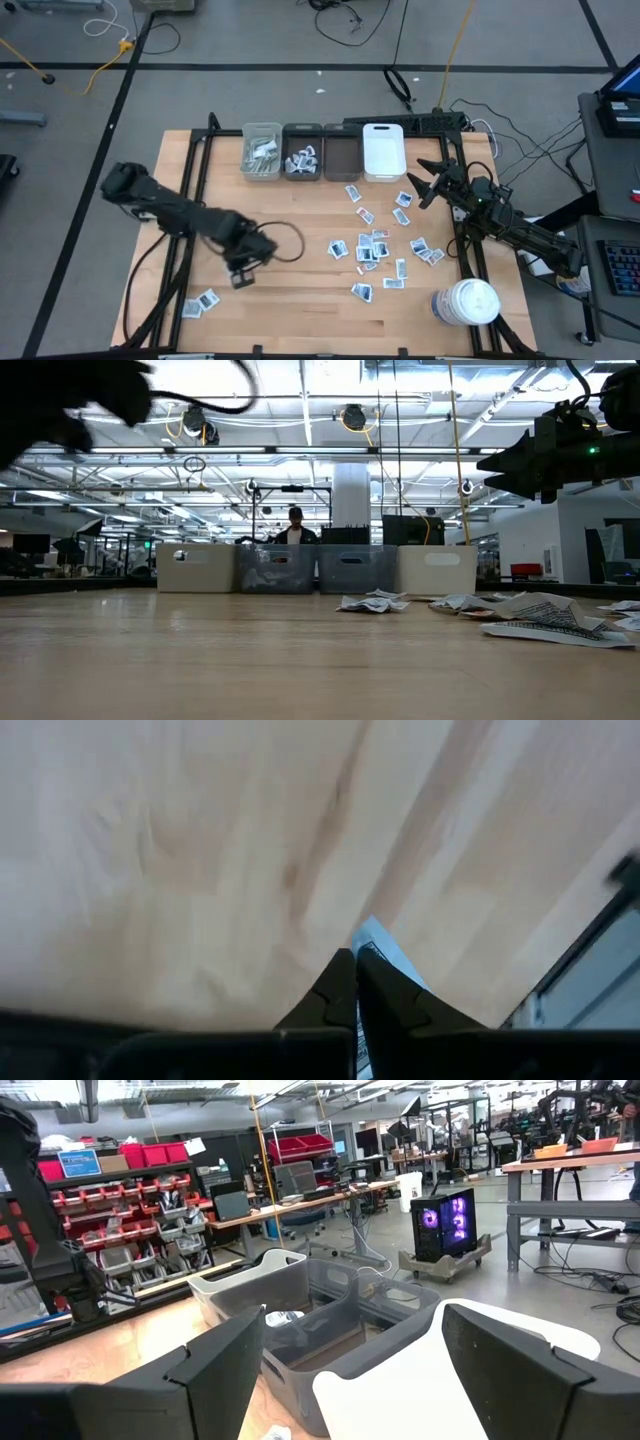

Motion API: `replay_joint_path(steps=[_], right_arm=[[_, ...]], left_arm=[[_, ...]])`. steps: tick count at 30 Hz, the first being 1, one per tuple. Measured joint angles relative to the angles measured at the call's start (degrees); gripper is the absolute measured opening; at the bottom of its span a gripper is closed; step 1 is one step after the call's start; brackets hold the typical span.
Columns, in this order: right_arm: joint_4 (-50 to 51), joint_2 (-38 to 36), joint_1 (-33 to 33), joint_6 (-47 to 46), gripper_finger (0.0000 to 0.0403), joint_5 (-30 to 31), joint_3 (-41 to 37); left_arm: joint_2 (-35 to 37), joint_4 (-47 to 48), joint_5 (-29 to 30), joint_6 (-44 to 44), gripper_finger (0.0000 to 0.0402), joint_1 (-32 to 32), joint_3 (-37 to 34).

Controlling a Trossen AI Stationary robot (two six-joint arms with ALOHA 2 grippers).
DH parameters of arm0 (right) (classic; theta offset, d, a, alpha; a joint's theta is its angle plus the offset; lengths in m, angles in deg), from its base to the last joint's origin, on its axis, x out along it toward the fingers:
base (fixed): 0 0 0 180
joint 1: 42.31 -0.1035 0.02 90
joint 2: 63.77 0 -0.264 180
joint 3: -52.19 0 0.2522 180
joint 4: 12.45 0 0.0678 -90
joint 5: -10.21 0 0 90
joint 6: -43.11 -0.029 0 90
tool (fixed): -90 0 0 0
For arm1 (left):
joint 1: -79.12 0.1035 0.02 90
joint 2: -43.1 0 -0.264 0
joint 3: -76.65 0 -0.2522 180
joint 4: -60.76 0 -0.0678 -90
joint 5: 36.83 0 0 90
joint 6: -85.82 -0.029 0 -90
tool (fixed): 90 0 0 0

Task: Pick & Place First Aid Supplies
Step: Put the towelette pack into the left black bin

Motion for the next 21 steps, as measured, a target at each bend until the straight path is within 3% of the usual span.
replay_joint_path(steps=[7,15,21], right_arm=[[0.0,0.0,0.0,0.0,0.0297,0.0,0.0],[0.0,0.0,0.0,0.0,0.0297,0.0,0.0],[0.0,0.0,0.0,0.0,0.0297,0.0,0.0]], left_arm=[[-11.2,1.8,2.3,-8.9,0.0001,9.0,15.3],[-23.0,5.2,3.5,-17.1,0.0,14.7,33.1],[-27.9,6.1,3.6,-20.1,0.0,18.1,40.4]])
